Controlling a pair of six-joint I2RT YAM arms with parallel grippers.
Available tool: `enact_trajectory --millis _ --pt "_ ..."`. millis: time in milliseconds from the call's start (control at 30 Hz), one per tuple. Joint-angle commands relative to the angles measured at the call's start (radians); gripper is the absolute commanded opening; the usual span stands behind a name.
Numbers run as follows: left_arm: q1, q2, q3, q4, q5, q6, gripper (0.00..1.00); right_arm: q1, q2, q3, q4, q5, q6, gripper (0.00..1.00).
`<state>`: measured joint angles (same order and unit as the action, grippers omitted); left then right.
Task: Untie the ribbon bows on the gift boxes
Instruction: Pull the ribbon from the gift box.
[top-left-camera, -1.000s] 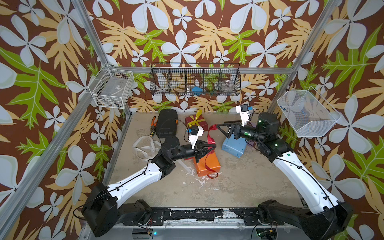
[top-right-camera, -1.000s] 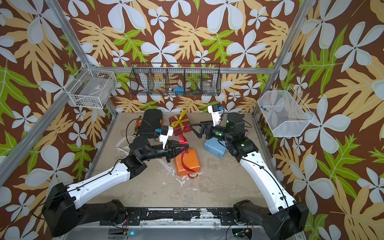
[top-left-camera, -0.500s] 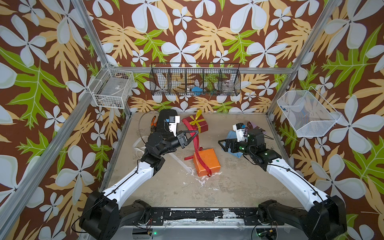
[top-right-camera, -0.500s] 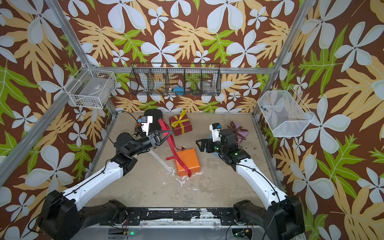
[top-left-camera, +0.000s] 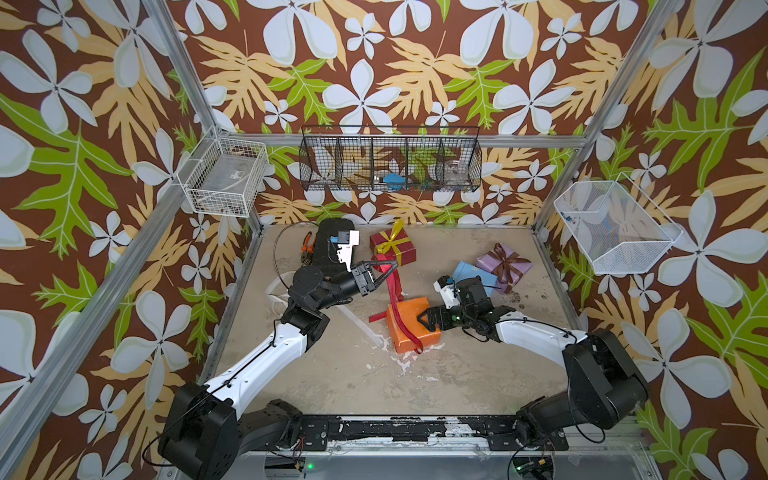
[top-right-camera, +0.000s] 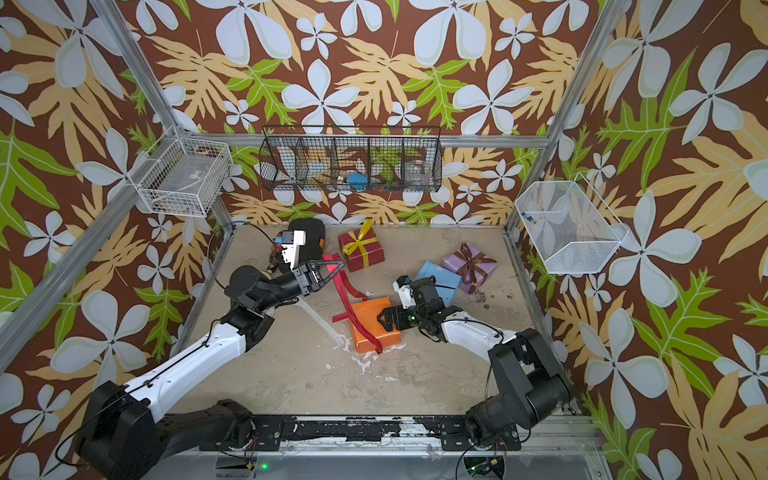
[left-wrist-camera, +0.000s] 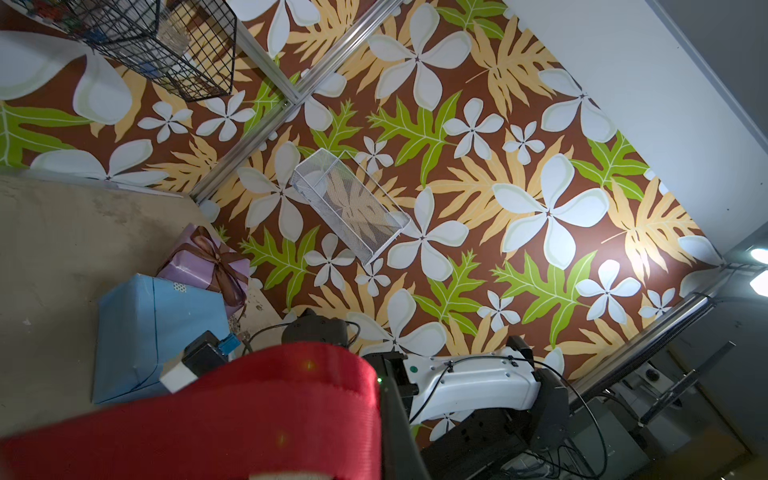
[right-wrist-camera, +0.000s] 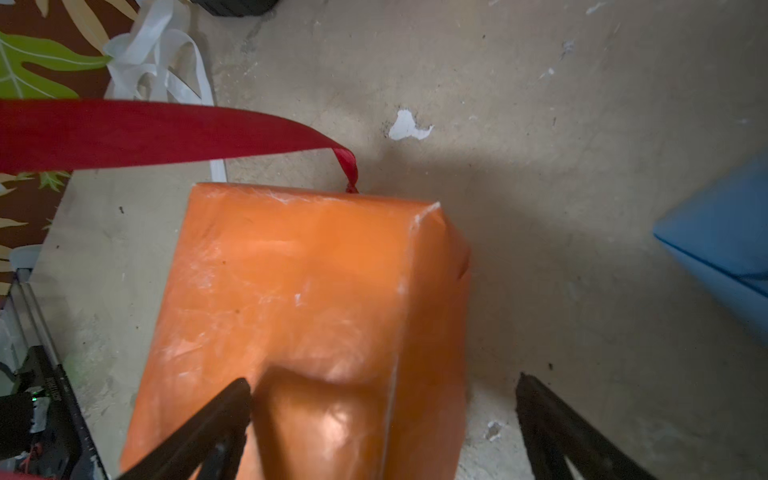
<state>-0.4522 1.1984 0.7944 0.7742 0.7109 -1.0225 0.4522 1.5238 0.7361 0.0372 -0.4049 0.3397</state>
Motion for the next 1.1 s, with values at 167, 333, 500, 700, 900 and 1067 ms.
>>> enact_trajectory --millis 167,333,500,700,900,1067 --pt "0.029 0.041 0.099 0.040 0.038 -0.092 0.00 0.003 0.040 -0.032 -0.002 0.175 0.003 1.00" --pt "0.184 -0.005 0.124 -0.002 -0.013 -0.130 0.00 0.001 0.028 -0.056 0.016 0.207 0.027 1.00" --pt "0.333 -0.107 0.157 -0.349 -0.205 0.114 0.00 0.000 0.032 -0.037 0.007 0.215 0.034 1.00" --pt "0.557 -0.144 0.169 -0.436 -0.238 0.149 0.00 0.002 0.053 -0.033 0.004 0.223 0.035 1.00" --pt "0.704 -0.129 0.243 -0.514 -0.210 0.196 0.00 0.001 0.081 -0.040 0.006 0.245 0.041 1.00" --pt "0.793 -0.116 0.264 -0.532 -0.193 0.201 0.00 -0.005 0.083 -0.039 -0.004 0.271 0.036 1.00"
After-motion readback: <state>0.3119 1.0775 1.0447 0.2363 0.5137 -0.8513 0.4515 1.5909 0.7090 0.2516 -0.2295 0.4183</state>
